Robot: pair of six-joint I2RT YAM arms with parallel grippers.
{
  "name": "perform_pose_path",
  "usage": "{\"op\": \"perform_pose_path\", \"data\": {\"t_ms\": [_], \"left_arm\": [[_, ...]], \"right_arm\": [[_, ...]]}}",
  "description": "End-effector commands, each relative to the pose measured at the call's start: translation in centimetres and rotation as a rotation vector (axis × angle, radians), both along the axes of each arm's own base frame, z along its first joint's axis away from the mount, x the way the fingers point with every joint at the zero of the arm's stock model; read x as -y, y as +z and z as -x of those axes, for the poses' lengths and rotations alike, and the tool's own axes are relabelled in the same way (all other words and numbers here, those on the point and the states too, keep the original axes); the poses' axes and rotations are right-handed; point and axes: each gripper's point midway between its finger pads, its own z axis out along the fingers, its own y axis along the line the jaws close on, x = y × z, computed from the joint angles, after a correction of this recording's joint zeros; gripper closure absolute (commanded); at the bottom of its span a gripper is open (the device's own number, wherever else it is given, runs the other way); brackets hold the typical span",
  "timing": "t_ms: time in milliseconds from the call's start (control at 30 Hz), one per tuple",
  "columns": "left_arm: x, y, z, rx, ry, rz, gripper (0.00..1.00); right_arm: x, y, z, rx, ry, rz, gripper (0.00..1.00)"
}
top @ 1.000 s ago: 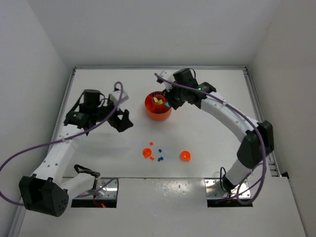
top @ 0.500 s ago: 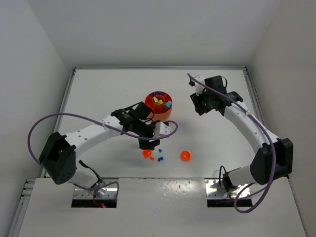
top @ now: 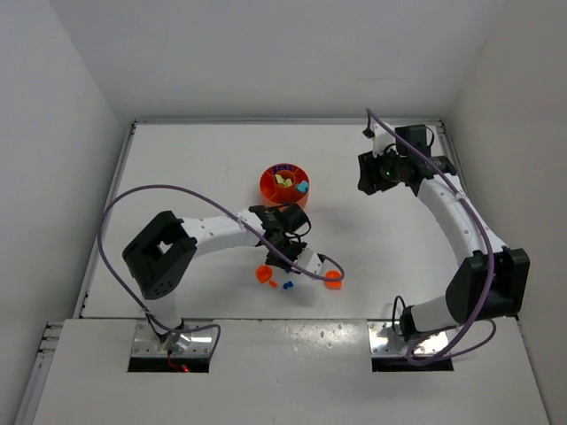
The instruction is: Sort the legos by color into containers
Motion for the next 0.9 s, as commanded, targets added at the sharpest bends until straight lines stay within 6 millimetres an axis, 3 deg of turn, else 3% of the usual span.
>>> {"op": "perform_pose_path", "data": {"t_ms": [0, 267, 867], "left_arm": [[1.9, 0.8, -1.5, 0.073, -0.075, 0.036, 0.71], [2.3, -0.4, -1.4, 0.066, -0.093, 0.024, 0.54], [1.9, -3.3, 0.4, 0.002, -0.116, -0.036, 0.57]], "right_arm": [[-0.7, 1.7, -0.9, 0.035, 0.013, -0.059, 0.49], [-0.6, 2.0, -0.9, 0.037, 0.025, -0.069, 0.49], [-0.9, 1.5, -0.5, 0.008, 0.036, -0.08, 0.49]]}}
